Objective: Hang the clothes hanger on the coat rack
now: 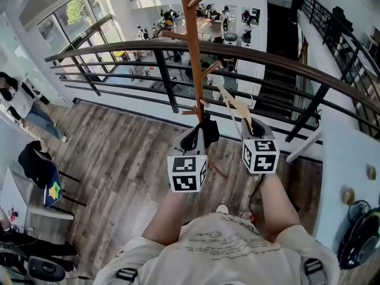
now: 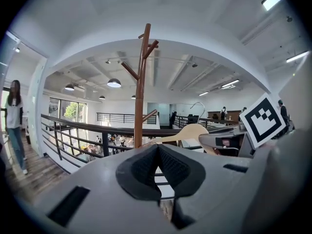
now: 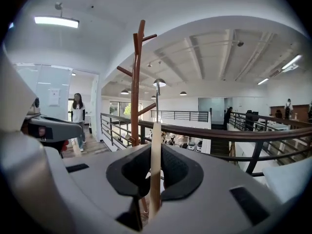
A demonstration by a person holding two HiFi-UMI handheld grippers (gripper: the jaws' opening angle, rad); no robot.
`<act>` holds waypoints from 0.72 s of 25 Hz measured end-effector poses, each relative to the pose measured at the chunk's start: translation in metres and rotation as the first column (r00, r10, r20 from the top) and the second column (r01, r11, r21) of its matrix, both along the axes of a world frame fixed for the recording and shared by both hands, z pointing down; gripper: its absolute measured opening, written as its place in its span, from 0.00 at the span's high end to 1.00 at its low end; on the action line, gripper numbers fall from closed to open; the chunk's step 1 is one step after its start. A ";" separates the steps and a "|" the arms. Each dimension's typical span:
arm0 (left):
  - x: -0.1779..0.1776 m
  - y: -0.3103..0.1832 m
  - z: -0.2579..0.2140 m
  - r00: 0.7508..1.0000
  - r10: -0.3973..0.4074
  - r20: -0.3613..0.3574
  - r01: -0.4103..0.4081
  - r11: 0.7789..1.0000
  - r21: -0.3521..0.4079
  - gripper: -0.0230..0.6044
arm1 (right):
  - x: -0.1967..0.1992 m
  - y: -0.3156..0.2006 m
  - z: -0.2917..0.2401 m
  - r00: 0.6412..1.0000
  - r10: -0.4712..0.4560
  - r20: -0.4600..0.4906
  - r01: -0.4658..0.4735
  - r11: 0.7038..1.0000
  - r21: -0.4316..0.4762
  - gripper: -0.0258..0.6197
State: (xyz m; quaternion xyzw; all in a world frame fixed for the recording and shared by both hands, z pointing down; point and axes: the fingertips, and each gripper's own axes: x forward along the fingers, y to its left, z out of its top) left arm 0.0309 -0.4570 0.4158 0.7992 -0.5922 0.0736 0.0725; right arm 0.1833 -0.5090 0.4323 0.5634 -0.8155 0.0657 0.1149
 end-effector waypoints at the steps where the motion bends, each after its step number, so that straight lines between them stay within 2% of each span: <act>1: 0.001 -0.006 -0.001 1.000 -0.012 -0.002 0.012 1.000 0.000 0.97 | 0.000 -0.010 0.000 1.000 -0.015 -0.007 0.015 1.000 -0.002 0.88; 10: -0.007 -0.051 0.002 0.998 -0.064 0.006 0.064 0.998 -0.027 0.97 | -0.020 -0.072 0.002 0.995 -0.094 -0.043 0.092 0.995 -0.029 0.88; 18: -0.034 -0.077 0.007 0.996 -0.091 0.007 0.091 0.995 -0.039 0.97 | -0.062 -0.114 0.004 0.983 -0.153 -0.106 0.152 0.988 -0.015 0.88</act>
